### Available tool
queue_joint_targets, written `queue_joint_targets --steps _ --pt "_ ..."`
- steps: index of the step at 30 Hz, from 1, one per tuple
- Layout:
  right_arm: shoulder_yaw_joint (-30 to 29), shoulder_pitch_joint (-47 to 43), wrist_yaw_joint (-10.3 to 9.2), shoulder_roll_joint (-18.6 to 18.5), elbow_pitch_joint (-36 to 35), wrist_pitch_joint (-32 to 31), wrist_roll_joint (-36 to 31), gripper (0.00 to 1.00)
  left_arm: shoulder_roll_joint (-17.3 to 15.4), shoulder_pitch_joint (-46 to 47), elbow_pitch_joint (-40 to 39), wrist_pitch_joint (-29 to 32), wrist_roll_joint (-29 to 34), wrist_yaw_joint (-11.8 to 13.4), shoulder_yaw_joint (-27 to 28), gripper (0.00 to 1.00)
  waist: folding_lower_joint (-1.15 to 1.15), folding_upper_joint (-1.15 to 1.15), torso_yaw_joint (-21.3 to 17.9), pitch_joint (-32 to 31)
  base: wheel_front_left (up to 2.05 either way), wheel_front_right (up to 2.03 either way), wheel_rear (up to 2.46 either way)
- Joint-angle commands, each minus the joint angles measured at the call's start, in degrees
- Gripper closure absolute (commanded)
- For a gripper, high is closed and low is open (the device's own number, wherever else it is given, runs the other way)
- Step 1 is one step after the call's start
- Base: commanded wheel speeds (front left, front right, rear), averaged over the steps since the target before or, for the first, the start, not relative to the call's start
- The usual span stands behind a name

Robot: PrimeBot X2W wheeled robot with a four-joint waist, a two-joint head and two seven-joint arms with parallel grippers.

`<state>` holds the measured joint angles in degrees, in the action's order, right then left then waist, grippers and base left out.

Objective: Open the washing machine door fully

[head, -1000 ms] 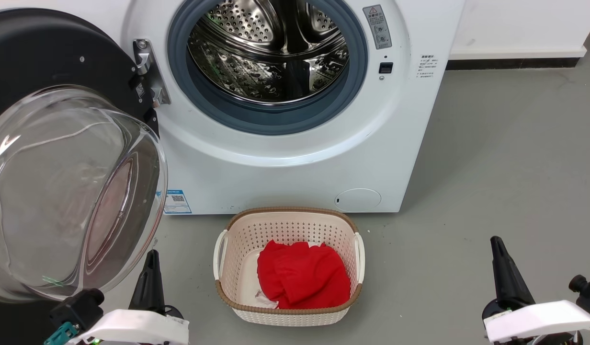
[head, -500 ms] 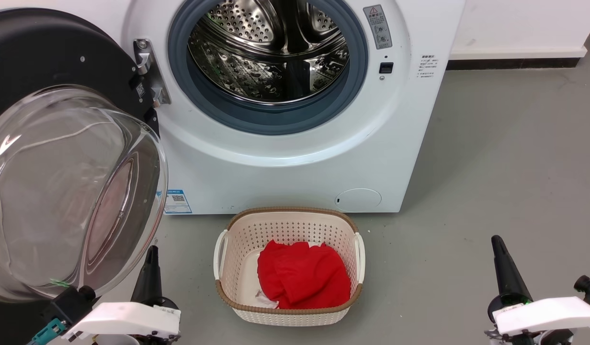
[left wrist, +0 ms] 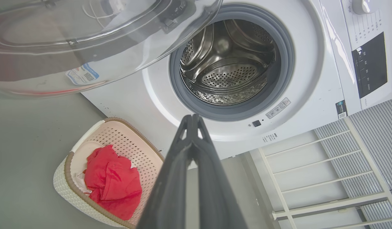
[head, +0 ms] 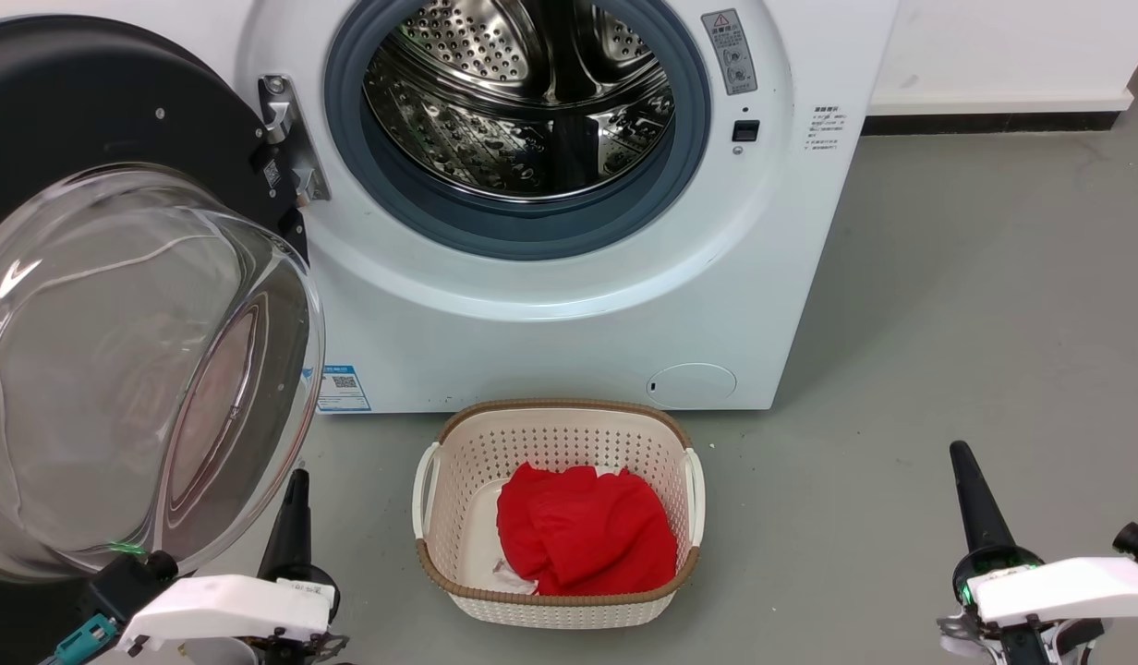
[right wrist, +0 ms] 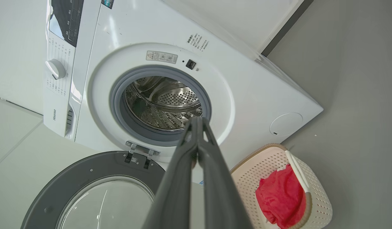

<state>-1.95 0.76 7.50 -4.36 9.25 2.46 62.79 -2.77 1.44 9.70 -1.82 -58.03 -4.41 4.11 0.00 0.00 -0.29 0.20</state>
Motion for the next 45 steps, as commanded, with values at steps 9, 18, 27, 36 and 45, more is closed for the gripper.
queue_joint_targets --steps 9,18,27,36,45 --pt "-0.5 2.1 0.00 -0.4 0.5 -1.4 6.2 1.00 -0.1 2.0 0.5 1.6 -6.6 -0.8 0.6 1.00 0.00 0.00 0.0 0.0 0.00 0.00 0.00" --pt "-0.9 2.7 -0.01 -0.4 1.3 -2.5 11.1 1.00 -0.1 2.7 1.3 2.9 -12.0 -1.2 1.0 1.00 0.00 0.00 0.1 0.0 0.00 0.00 0.00" --pt "-1.2 3.4 -0.01 -0.3 2.1 -3.6 15.6 1.00 -0.1 3.1 2.0 4.2 -16.9 -1.7 1.3 1.00 0.00 0.00 0.1 0.0 0.00 0.00 0.00" --pt "-1.7 4.2 0.00 -0.2 2.9 -4.7 20.1 1.00 -0.1 3.8 2.7 5.4 -22.0 -2.2 1.6 1.00 0.00 0.00 0.2 0.0 0.00 0.00 0.00" --pt "-2.0 4.6 -0.01 -0.1 3.5 -5.7 23.9 1.00 -0.1 4.2 3.3 6.5 -26.2 -2.5 2.0 1.00 0.00 0.00 0.2 0.0 0.00 0.00 0.00"
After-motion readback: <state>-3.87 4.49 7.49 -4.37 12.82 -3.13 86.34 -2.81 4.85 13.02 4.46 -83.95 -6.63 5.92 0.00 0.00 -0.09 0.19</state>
